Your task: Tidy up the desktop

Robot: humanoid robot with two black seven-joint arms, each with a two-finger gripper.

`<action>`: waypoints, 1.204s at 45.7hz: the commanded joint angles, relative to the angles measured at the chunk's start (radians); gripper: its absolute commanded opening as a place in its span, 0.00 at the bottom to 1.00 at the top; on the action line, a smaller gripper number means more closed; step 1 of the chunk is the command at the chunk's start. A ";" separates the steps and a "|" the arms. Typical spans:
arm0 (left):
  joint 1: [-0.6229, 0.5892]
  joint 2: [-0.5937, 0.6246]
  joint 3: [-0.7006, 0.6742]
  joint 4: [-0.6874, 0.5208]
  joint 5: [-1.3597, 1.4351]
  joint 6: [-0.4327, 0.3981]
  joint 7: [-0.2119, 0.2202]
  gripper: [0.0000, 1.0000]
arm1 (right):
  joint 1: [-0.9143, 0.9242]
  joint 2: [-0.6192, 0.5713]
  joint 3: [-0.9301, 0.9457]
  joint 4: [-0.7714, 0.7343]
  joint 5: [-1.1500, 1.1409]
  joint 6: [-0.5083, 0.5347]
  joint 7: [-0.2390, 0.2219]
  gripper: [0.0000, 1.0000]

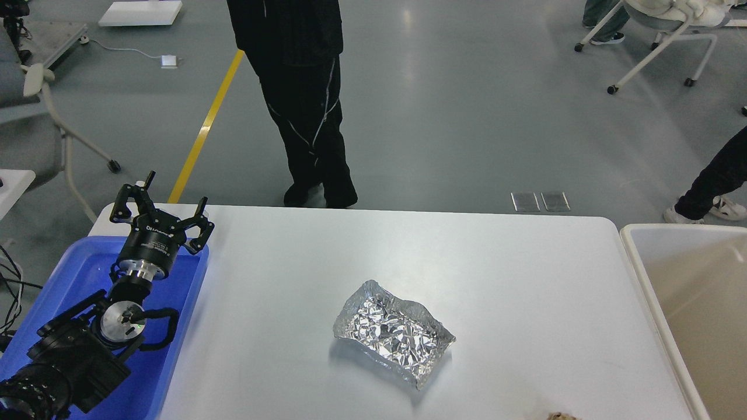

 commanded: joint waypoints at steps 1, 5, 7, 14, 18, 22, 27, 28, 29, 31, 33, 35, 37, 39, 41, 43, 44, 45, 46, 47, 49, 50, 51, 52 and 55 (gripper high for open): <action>0.000 0.000 0.000 0.000 0.000 0.001 0.000 1.00 | -0.006 -0.004 0.328 0.182 0.005 0.037 0.000 1.00; 0.000 0.000 0.000 0.000 0.000 0.001 0.000 1.00 | -0.057 0.018 0.430 0.248 0.045 0.045 0.000 1.00; 0.000 0.000 0.000 0.000 0.000 -0.001 0.000 1.00 | -0.089 0.028 0.484 0.287 0.071 0.054 0.000 1.00; 0.000 0.000 0.000 0.000 0.000 0.001 0.000 1.00 | -0.207 0.097 0.633 0.425 0.090 0.072 0.002 0.99; 0.000 0.000 0.000 0.000 0.000 0.001 0.000 1.00 | -0.282 0.134 0.665 0.488 0.088 0.076 0.004 0.99; 0.000 0.000 0.000 0.000 0.000 0.001 0.000 1.00 | -0.339 0.182 0.673 0.521 0.085 0.076 0.007 1.00; 0.000 0.000 0.000 0.000 0.000 0.001 0.000 1.00 | -0.400 0.237 0.681 0.525 0.085 0.076 0.031 0.99; 0.000 0.000 0.000 0.000 0.000 0.001 0.000 1.00 | -0.407 0.246 0.681 0.523 0.083 0.076 0.037 1.00; 0.000 0.000 0.000 0.000 0.000 0.001 0.000 1.00 | -0.413 0.257 0.681 0.522 0.083 0.076 0.045 0.99; 0.000 0.000 0.000 0.000 0.000 0.001 0.000 1.00 | -0.422 0.277 0.681 0.518 0.083 0.076 0.060 0.99; 0.000 0.000 0.000 0.000 0.000 0.001 0.000 1.00 | -0.428 0.297 0.679 0.515 0.083 0.076 0.074 0.99; 0.000 0.000 0.000 0.000 0.000 0.001 0.000 1.00 | -0.437 0.317 0.679 0.515 0.083 0.076 0.080 0.99; 0.000 0.000 0.000 0.000 0.000 0.001 0.000 1.00 | -0.445 0.335 0.679 0.517 0.083 0.076 0.080 1.00; 0.000 0.000 0.000 0.000 0.000 0.001 0.000 1.00 | -0.453 0.352 0.679 0.517 0.083 0.076 0.083 0.99; 0.000 0.000 0.000 0.000 0.000 0.001 0.000 1.00 | -0.456 0.363 0.678 0.517 0.083 0.076 0.085 0.99; 0.000 0.000 0.000 0.000 0.000 0.001 0.000 1.00 | -0.459 0.374 0.676 0.517 0.083 0.076 0.085 1.00; 0.000 0.000 0.000 0.000 0.000 0.001 0.000 1.00 | -0.462 0.378 0.675 0.515 0.083 0.076 0.085 0.99; 0.000 0.000 0.000 0.000 0.000 0.001 0.000 1.00 | -0.465 0.384 0.672 0.515 0.083 0.076 0.085 0.99; 0.000 0.000 0.000 0.000 0.000 0.001 0.000 1.00 | -0.469 0.389 0.672 0.517 0.083 0.076 0.085 0.99; 0.000 0.000 0.000 0.000 0.000 0.001 0.000 1.00 | -0.474 0.393 0.672 0.517 0.083 0.076 0.085 1.00; 0.000 0.000 0.000 0.000 0.000 0.001 0.000 1.00 | -0.483 0.398 0.670 0.517 0.083 0.076 0.085 0.99; 0.000 0.000 0.000 0.000 0.000 -0.001 0.000 1.00 | -0.486 0.400 0.670 0.515 0.083 0.077 0.085 1.00; 0.000 0.000 0.000 0.000 0.000 0.001 0.000 1.00 | -0.491 0.400 0.670 0.515 0.083 0.080 0.085 1.00; 0.000 0.000 0.000 0.000 0.000 0.001 0.000 1.00 | -0.494 0.401 0.670 0.515 0.083 0.079 0.085 1.00; 0.000 0.000 0.000 0.000 0.000 0.001 0.000 1.00 | -0.500 0.401 0.670 0.508 0.083 0.077 0.083 0.99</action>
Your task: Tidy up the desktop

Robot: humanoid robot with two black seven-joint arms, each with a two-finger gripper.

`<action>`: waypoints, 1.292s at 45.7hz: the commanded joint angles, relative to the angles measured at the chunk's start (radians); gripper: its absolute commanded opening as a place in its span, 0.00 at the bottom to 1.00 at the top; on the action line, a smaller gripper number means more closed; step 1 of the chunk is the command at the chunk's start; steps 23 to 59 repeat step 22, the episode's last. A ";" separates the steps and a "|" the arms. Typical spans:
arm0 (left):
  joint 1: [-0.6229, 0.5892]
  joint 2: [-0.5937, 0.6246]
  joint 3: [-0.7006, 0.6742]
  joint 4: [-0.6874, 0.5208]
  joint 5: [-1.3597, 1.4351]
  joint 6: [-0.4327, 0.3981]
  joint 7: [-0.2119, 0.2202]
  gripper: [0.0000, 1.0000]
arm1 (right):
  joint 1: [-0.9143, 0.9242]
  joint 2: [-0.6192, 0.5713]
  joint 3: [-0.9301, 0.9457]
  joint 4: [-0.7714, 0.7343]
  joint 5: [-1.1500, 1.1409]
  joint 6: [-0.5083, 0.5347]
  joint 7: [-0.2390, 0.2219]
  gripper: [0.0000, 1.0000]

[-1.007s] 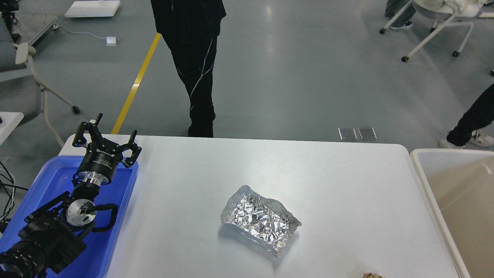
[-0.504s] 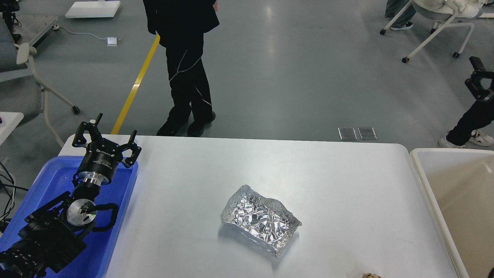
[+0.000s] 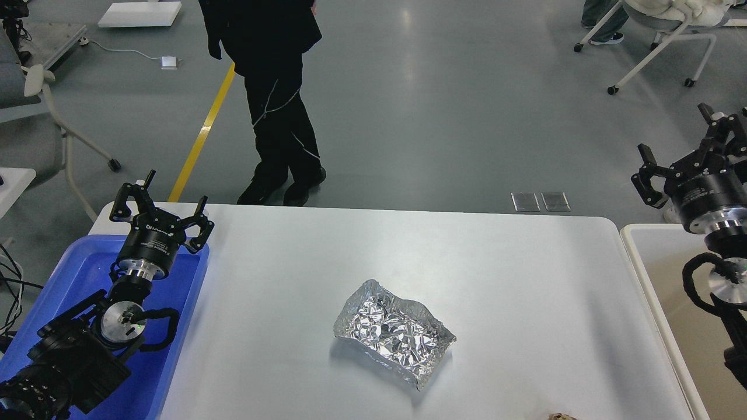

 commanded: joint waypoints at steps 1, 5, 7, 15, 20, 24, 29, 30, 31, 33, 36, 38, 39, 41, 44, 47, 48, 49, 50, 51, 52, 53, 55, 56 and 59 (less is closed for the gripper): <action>0.000 0.000 0.000 0.000 0.000 0.000 0.000 1.00 | -0.042 0.038 0.001 -0.004 0.000 0.001 0.005 0.99; 0.000 0.000 0.000 0.000 0.000 0.000 0.000 1.00 | -0.047 0.038 0.001 -0.012 0.000 0.001 0.005 0.99; 0.000 0.000 0.000 0.000 0.000 0.000 0.000 1.00 | -0.050 0.037 -0.001 -0.013 0.000 0.001 0.005 1.00; 0.000 0.000 0.000 0.000 0.000 0.000 0.000 1.00 | -0.058 0.037 -0.007 -0.016 0.000 0.001 0.004 0.99; 0.000 0.000 0.000 0.000 0.000 0.000 0.000 1.00 | -0.058 0.035 -0.005 -0.030 0.000 0.001 0.005 0.99; 0.000 0.000 0.000 0.000 0.000 -0.002 0.000 1.00 | -0.058 0.035 -0.005 -0.030 0.000 0.002 0.004 1.00; 0.000 0.000 0.000 0.000 0.000 -0.002 0.000 1.00 | -0.058 0.035 -0.005 -0.030 0.000 0.002 0.004 1.00; 0.000 0.000 0.000 0.000 0.000 -0.002 0.000 1.00 | -0.058 0.035 -0.005 -0.030 0.000 0.002 0.004 1.00; 0.000 0.000 0.000 0.000 0.000 -0.002 0.000 1.00 | -0.058 0.035 -0.005 -0.030 0.000 0.002 0.004 1.00; 0.000 0.000 0.000 0.000 0.000 -0.002 0.000 1.00 | -0.058 0.035 -0.005 -0.030 0.000 0.002 0.004 1.00; 0.000 0.000 0.000 0.000 0.000 -0.002 0.000 1.00 | -0.058 0.035 -0.005 -0.030 0.000 0.002 0.004 1.00; 0.000 0.000 0.000 0.000 0.000 -0.002 0.000 1.00 | -0.058 0.035 -0.005 -0.030 0.000 0.002 0.004 1.00; 0.000 0.000 0.000 0.000 0.000 -0.002 0.000 1.00 | -0.058 0.035 -0.005 -0.030 0.000 0.002 0.004 1.00; 0.000 0.000 0.000 0.000 0.000 -0.002 0.000 1.00 | -0.058 0.035 -0.005 -0.030 0.000 0.002 0.004 1.00; 0.000 0.000 0.000 0.000 0.000 -0.002 0.000 1.00 | -0.058 0.035 -0.005 -0.030 0.000 0.002 0.004 1.00; 0.000 0.000 0.000 0.000 0.000 -0.002 0.000 1.00 | -0.058 0.035 -0.005 -0.030 0.000 0.002 0.004 1.00; 0.000 0.000 0.000 0.000 0.000 -0.002 0.000 1.00 | -0.058 0.035 -0.005 -0.030 0.000 0.002 0.004 1.00; 0.000 0.000 0.000 0.000 0.000 -0.002 0.000 1.00 | -0.058 0.035 -0.005 -0.030 0.000 0.002 0.004 1.00; 0.000 0.000 0.000 0.000 0.000 -0.002 0.000 1.00 | -0.058 0.035 -0.005 -0.030 0.000 0.002 0.004 1.00; 0.000 0.000 0.000 0.000 0.000 -0.002 0.000 1.00 | -0.058 0.035 -0.005 -0.030 0.000 0.002 0.004 1.00; 0.000 0.000 0.000 0.000 0.000 -0.002 0.000 1.00 | -0.058 0.035 -0.005 -0.030 0.000 0.002 0.004 1.00; 0.000 0.000 0.000 0.000 0.000 -0.002 0.000 1.00 | -0.058 0.035 -0.005 -0.030 0.000 0.002 0.004 1.00; 0.000 0.000 0.000 0.000 0.000 -0.002 0.000 1.00 | -0.058 0.035 -0.005 -0.030 0.000 0.002 0.004 1.00; 0.000 0.000 0.000 0.000 0.000 -0.002 0.000 1.00 | -0.058 0.035 -0.005 -0.030 0.000 0.002 0.004 1.00; 0.000 0.000 0.000 0.000 0.000 -0.002 0.000 1.00 | -0.058 0.035 -0.005 -0.030 0.000 0.002 0.004 1.00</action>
